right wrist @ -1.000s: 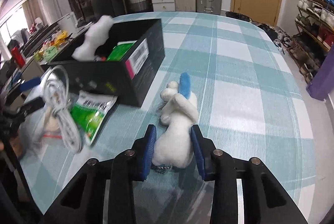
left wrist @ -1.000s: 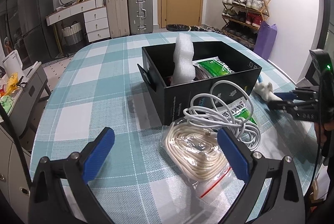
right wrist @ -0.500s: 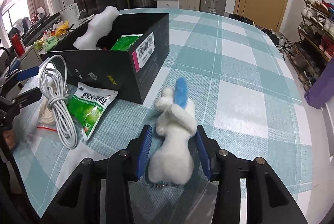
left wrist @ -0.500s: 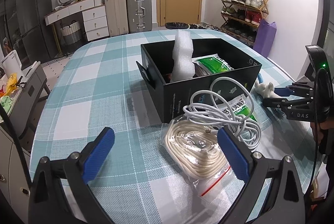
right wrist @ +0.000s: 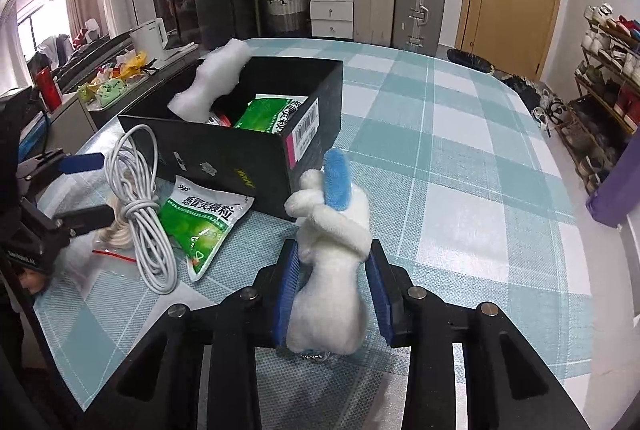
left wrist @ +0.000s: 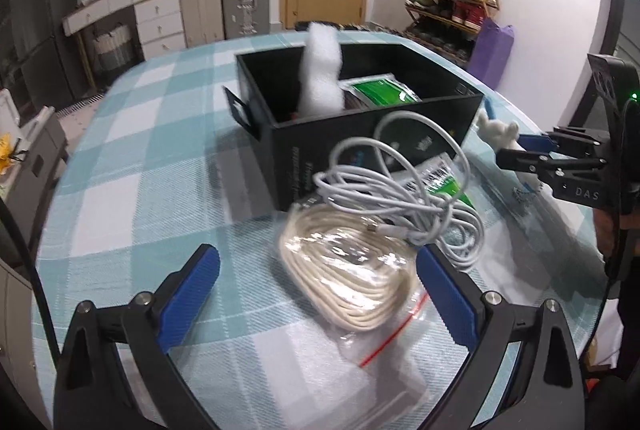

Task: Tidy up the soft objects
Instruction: 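Grasp the bagged white rope with the left tool while the right tool holds the plush toy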

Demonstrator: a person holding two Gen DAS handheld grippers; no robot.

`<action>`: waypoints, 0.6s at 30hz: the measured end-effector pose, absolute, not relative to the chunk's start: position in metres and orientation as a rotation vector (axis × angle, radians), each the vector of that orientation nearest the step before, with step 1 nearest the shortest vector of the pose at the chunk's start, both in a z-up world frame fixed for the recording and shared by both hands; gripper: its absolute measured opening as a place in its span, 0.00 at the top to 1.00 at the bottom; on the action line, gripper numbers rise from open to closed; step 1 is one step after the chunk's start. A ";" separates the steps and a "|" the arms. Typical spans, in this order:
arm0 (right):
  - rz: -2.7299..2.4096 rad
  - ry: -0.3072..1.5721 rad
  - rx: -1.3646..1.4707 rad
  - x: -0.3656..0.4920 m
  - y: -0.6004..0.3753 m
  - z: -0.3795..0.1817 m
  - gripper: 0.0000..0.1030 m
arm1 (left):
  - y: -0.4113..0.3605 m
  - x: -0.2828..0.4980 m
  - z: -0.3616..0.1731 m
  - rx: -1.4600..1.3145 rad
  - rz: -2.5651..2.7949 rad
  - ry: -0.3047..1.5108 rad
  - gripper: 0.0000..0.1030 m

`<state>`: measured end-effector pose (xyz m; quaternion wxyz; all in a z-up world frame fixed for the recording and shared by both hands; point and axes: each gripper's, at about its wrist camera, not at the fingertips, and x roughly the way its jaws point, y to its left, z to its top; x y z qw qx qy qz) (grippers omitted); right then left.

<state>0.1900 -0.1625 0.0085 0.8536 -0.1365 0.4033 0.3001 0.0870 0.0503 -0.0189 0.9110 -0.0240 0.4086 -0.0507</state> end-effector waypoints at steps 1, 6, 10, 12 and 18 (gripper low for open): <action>0.632 0.848 -0.288 0.190 -0.162 0.009 0.67 | 0.049 0.089 -0.021 -0.054 -0.111 0.858 0.03; 0.630 0.844 -0.289 0.189 -0.164 0.010 0.67 | 0.043 0.093 -0.024 -0.041 -0.108 0.892 0.03; 0.631 0.848 -0.289 0.189 -0.165 0.010 0.67 | 0.038 0.097 -0.025 -0.031 -0.110 0.907 0.03; 0.633 0.849 -0.291 0.188 -0.164 0.009 0.67 | 0.036 0.099 -0.027 -0.020 -0.111 0.914 0.02; 0.637 0.850 -0.295 0.187 -0.164 0.008 0.67 | 0.041 0.104 -0.031 -0.029 -0.084 0.935 0.01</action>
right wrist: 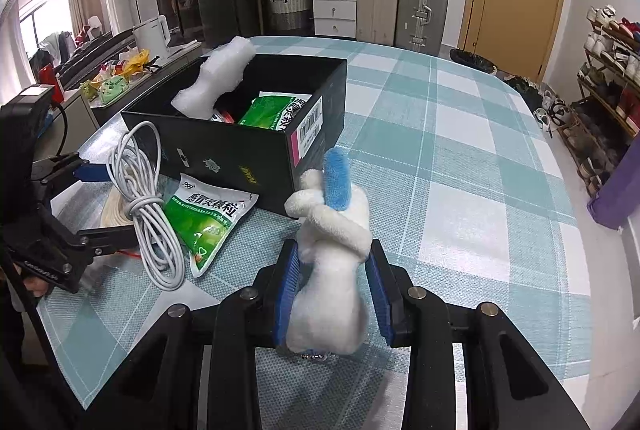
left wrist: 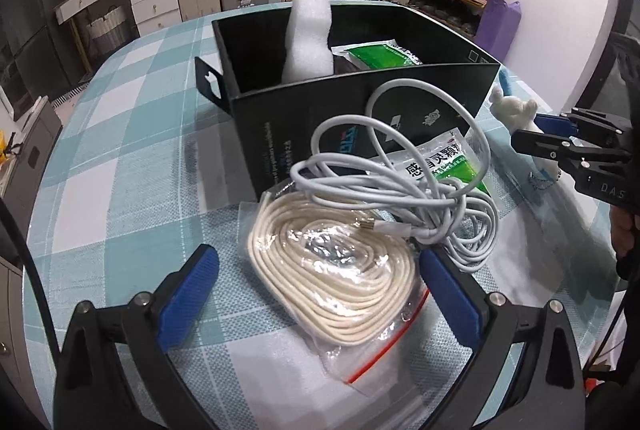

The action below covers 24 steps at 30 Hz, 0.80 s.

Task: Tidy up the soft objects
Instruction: 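Grasp the bagged white rope with the left tool while the right tool holds the plush toy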

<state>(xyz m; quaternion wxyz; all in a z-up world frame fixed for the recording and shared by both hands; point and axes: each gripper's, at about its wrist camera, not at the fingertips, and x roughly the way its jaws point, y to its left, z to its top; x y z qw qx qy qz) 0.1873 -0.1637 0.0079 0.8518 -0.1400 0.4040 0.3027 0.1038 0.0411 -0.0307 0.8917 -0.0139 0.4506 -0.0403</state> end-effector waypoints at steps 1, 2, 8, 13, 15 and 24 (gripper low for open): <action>0.638 0.852 -0.295 0.187 -0.164 0.008 0.67 | 0.043 0.103 -0.031 -0.032 -0.078 0.935 0.01; 0.639 0.853 -0.295 0.187 -0.163 0.008 0.67 | 0.045 0.102 -0.031 -0.034 -0.073 0.936 0.01; 0.639 0.853 -0.297 0.186 -0.163 0.007 0.67 | 0.055 0.098 -0.032 -0.044 -0.057 0.939 0.01; 0.642 0.854 -0.301 0.186 -0.163 0.007 0.67 | 0.053 0.100 -0.033 -0.039 -0.050 0.940 0.01; 0.645 0.855 -0.303 0.185 -0.162 0.007 0.67 | 0.052 0.102 -0.033 -0.039 -0.046 0.940 0.01; 0.647 0.856 -0.309 0.186 -0.162 0.007 0.67 | 0.050 0.097 -0.028 -0.014 -0.091 0.915 0.36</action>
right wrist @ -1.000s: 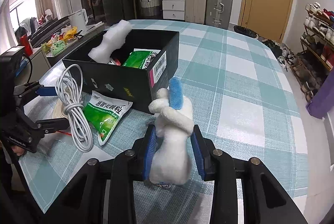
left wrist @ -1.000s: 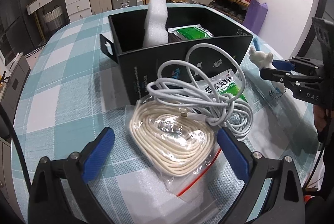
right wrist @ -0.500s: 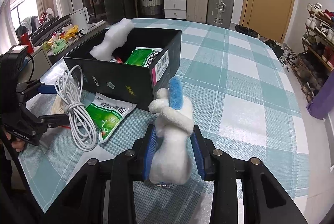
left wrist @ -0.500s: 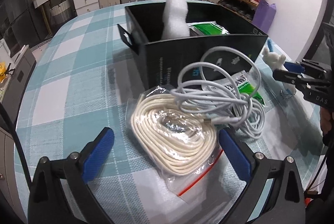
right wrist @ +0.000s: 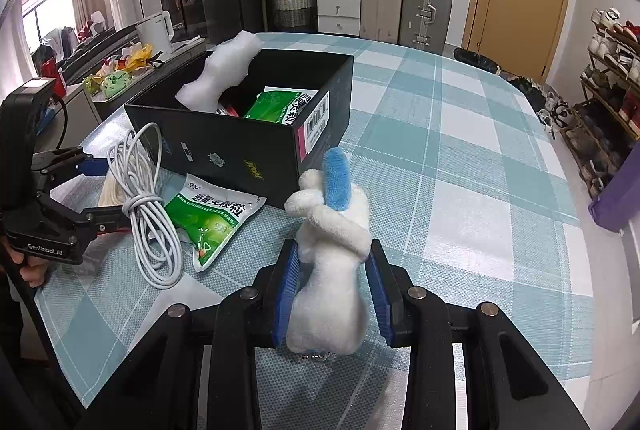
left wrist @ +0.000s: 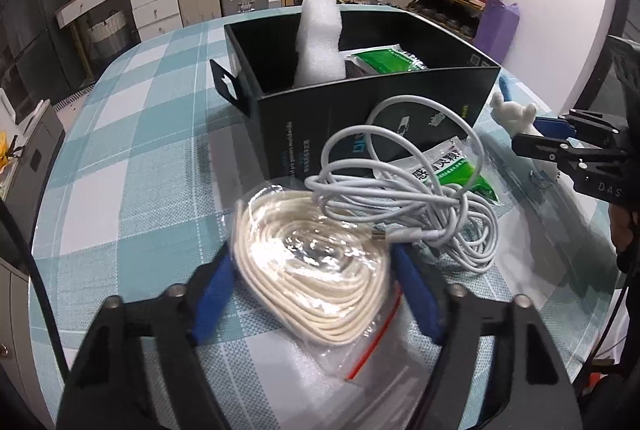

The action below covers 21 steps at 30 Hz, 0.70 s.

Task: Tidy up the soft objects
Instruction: 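Grasp the bagged white rope with the left tool while the right tool holds the plush toy, then carry the rope bag and plush toy over the black box with both tools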

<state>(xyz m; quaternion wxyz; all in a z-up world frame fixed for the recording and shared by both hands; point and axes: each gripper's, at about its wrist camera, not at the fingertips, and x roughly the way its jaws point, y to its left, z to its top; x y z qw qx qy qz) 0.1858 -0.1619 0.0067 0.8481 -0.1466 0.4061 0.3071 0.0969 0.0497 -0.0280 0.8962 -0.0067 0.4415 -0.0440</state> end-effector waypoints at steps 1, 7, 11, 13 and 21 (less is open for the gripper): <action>0.648 0.854 -0.309 0.185 -0.162 0.007 0.67 | 0.050 0.096 -0.027 -0.014 -0.094 0.911 0.39; 0.652 0.844 -0.311 0.183 -0.162 0.010 0.67 | 0.057 0.092 -0.024 -0.050 -0.101 0.901 0.59; 0.652 0.827 -0.308 0.181 -0.163 0.015 0.67 | 0.063 0.088 -0.019 -0.072 -0.097 0.885 0.63; 0.651 0.811 -0.300 0.180 -0.164 0.018 0.67 | 0.064 0.085 -0.015 -0.076 -0.092 0.870 0.63; 0.679 0.745 -0.286 0.171 -0.164 0.032 0.67 | 0.067 0.072 0.007 -0.077 -0.094 0.795 0.64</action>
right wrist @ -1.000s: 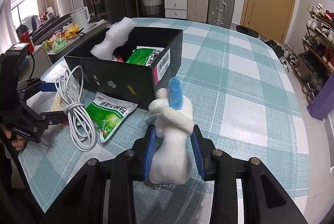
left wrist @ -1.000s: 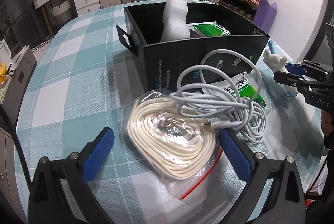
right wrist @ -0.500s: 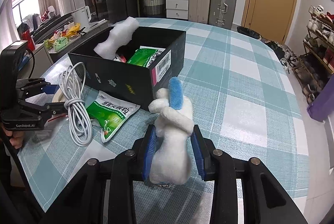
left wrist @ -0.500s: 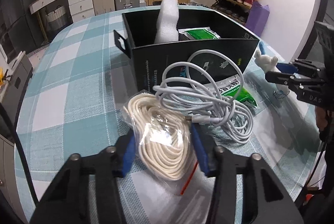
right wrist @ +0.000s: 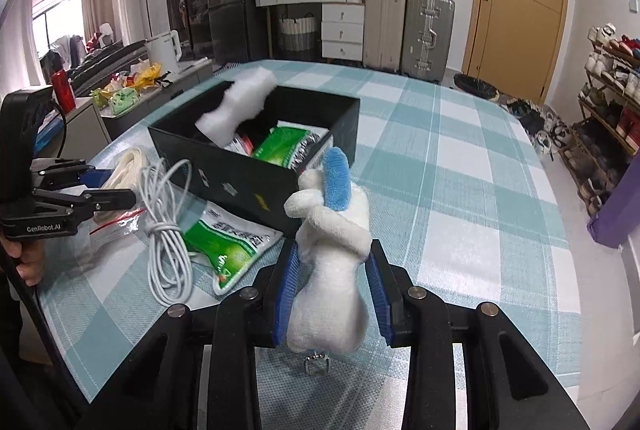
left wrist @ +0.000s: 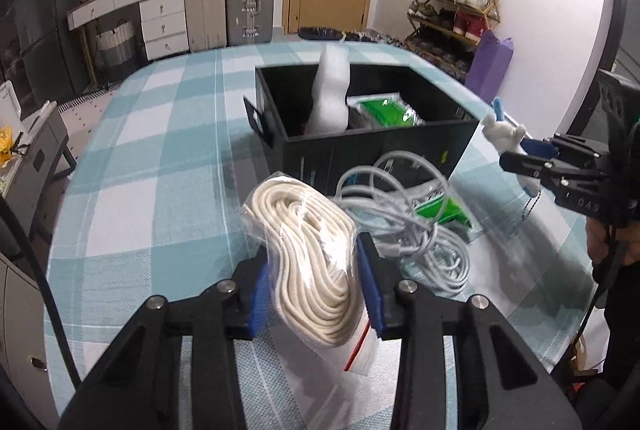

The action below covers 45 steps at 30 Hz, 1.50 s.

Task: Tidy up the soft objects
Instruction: 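Carry the rope bag and plush toy over the black box with both tools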

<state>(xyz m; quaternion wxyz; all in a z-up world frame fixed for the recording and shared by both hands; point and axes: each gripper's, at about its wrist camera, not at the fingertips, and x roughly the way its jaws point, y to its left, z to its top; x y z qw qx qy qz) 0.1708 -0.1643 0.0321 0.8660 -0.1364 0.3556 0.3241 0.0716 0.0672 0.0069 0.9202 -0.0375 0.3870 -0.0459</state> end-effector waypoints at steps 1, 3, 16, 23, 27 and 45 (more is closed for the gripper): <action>0.684 0.736 -0.285 0.169 -0.164 0.034 0.67 | 0.067 0.071 0.010 -0.078 -0.093 0.786 0.64; 0.691 0.726 -0.284 0.167 -0.162 0.036 0.67 | 0.067 0.069 0.016 -0.076 -0.088 0.762 0.64; 0.735 0.667 -0.253 0.156 -0.156 0.052 0.67 | 0.069 0.068 0.045 -0.087 -0.080 0.666 0.64; 0.747 0.640 -0.231 0.156 -0.148 0.060 0.67 | 0.071 0.075 0.057 -0.100 -0.071 0.622 0.64; 0.750 0.624 -0.218 0.157 -0.144 0.065 0.67 | 0.072 0.082 0.060 -0.109 -0.068 0.610 0.64; 0.765 0.597 -0.194 0.173 -0.123 0.077 0.67 | 0.072 0.124 0.059 -0.126 -0.024 0.594 0.63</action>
